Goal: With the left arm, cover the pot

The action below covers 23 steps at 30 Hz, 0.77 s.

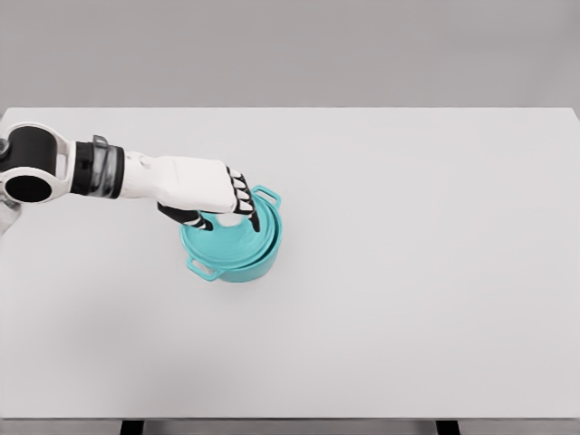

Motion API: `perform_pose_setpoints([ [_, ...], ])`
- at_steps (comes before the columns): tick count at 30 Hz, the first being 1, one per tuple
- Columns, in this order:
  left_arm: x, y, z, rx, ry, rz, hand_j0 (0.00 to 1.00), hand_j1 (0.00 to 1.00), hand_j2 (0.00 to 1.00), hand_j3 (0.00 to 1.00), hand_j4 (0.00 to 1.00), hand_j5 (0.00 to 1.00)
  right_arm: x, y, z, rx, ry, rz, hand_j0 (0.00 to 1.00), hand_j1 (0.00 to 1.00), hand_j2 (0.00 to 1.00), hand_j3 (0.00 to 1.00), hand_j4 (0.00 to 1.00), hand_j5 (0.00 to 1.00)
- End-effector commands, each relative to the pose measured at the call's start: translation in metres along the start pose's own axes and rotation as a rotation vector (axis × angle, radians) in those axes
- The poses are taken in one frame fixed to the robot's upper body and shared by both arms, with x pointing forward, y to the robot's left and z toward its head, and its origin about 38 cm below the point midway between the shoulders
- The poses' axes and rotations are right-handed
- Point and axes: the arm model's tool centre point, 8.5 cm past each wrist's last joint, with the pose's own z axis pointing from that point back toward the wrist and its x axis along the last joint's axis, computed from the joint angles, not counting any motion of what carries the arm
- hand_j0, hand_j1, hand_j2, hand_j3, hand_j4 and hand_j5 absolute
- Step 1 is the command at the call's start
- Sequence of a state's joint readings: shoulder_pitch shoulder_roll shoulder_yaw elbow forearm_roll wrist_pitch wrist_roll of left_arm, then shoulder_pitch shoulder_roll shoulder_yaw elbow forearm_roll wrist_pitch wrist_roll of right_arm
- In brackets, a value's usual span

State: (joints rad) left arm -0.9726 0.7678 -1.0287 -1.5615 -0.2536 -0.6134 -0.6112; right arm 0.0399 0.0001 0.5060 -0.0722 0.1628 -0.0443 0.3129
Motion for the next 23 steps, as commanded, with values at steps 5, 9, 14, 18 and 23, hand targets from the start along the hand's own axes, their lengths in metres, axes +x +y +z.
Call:
perform_pose_setpoints([
  [5,0.003,0.004,-0.006,0.012,-0.015,0.0,0.76,0.76,0.76,0.76,0.76,0.76,0.0,0.0,0.0,0.002,0.0,0.0,1.0,1.0,1.0,1.0,1.0,1.0],
  [9,0.002,0.009,0.0,0.027,-0.015,0.005,0.84,0.84,0.84,0.84,0.84,0.84,0.001,-0.001,0.0,-0.001,-0.001,0.001,1.0,1.0,1.0,1.0,1.0,1.0],
  [14,-0.016,-0.002,0.051,0.075,0.042,0.146,1.0,1.0,1.0,1.0,1.0,1.0,0.0,0.0,0.0,0.0,0.0,0.0,1.0,1.0,1.0,1.0,1.0,1.0],
  [18,-0.074,-0.04,0.102,0.073,0.264,0.296,1.0,1.0,1.0,1.0,1.0,1.0,0.001,-0.001,0.0,-0.001,-0.001,0.001,1.0,1.0,1.0,1.0,1.0,1.0],
  [23,-0.092,-0.063,0.117,0.057,0.34,0.367,1.0,1.0,1.0,1.0,1.0,1.0,0.001,-0.001,0.0,-0.001,-0.001,0.001,1.0,1.0,1.0,1.0,1.0,1.0],
])
